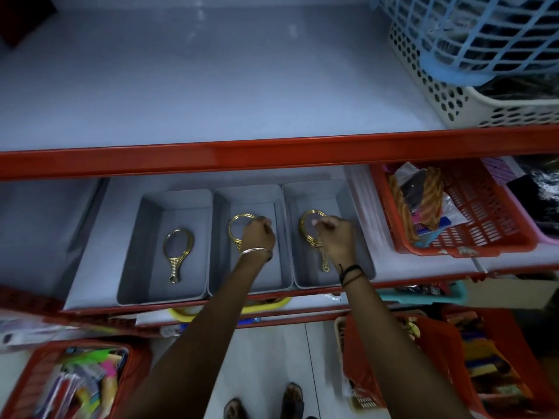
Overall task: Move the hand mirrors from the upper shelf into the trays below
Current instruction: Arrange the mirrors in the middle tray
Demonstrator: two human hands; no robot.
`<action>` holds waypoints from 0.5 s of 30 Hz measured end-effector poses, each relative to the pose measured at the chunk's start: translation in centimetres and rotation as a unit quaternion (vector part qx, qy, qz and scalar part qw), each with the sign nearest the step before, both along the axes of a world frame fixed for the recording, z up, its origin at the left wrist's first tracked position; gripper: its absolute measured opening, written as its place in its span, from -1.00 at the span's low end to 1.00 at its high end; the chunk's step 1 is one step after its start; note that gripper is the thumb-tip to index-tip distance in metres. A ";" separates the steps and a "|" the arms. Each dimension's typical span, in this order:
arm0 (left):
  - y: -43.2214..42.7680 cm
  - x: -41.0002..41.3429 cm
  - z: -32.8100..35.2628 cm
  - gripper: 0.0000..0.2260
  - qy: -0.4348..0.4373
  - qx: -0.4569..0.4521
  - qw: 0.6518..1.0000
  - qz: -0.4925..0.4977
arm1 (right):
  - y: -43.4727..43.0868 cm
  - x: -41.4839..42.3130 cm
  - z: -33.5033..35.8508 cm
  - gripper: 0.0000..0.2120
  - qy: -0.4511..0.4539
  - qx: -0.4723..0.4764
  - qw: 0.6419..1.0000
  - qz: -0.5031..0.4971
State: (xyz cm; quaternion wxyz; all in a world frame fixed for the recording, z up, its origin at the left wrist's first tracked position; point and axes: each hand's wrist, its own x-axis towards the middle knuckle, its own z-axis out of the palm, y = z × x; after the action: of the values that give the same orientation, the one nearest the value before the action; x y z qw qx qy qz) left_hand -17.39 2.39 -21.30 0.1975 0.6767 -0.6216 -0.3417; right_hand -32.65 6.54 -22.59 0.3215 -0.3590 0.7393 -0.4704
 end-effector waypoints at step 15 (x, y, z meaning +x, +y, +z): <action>1.1 6.8 -3.2 -0.76 -0.121 0.149 0.981 -0.016 | -1.1 12.6 -3.6 -0.77 0.098 0.237 0.946 0.200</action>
State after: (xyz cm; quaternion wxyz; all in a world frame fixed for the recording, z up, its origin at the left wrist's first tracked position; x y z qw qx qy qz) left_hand -10.59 3.49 -24.49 0.0122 0.7248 -0.5939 -0.3489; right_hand -20.04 5.40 -26.21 0.4107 -0.4570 0.7703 -0.1703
